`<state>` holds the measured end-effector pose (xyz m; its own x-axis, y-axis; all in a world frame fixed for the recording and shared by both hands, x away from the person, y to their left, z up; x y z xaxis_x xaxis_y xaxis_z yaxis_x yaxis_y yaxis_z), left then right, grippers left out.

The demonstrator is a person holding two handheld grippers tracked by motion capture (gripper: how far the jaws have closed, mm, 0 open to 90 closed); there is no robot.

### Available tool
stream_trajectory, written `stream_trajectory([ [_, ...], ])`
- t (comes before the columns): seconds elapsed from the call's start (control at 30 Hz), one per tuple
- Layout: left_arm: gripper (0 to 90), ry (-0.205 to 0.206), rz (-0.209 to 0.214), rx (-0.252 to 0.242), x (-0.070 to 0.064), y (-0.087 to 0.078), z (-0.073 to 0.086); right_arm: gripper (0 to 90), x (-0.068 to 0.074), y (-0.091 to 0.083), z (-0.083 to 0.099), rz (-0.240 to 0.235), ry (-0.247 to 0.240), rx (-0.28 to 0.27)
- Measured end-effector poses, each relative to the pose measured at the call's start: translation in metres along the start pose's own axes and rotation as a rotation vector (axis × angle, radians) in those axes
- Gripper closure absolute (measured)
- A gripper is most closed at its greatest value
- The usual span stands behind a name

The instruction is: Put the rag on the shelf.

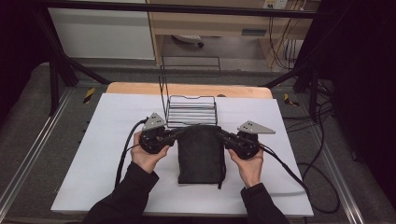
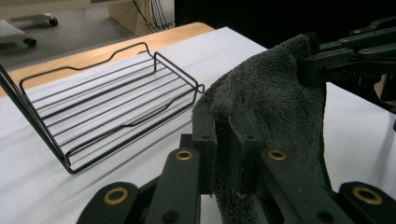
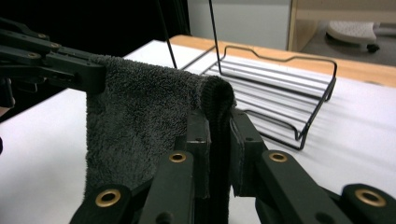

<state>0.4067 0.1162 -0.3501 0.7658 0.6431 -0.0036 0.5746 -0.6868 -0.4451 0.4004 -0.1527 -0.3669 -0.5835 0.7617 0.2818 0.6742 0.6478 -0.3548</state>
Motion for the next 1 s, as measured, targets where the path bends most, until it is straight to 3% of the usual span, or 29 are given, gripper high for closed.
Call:
stream_trajectory([
  [0.67,82.2,0.034,-0.033,-0.117,0.000,-0.025,-0.026,80.9,0.022,-0.020,-0.031,0.021,-0.093,-0.138],
  [1.0,82.2,0.047,-0.069,-0.186,0.005,-0.036,-0.052,80.9,0.031,-0.024,-0.052,0.034,-0.115,-0.227],
])
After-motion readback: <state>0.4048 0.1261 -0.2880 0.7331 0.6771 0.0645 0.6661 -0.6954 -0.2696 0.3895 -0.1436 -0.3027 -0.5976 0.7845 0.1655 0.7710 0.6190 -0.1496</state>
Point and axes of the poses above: each handheld gripper's, and its own axes: y roughly forward along the jaws, z roughly out of its underside, x roughly to its left, the point moved 2 cm from there along y, roughly forward along the jaws, and after that the axes turned 7 degrees about y, right-handed, at the moved point
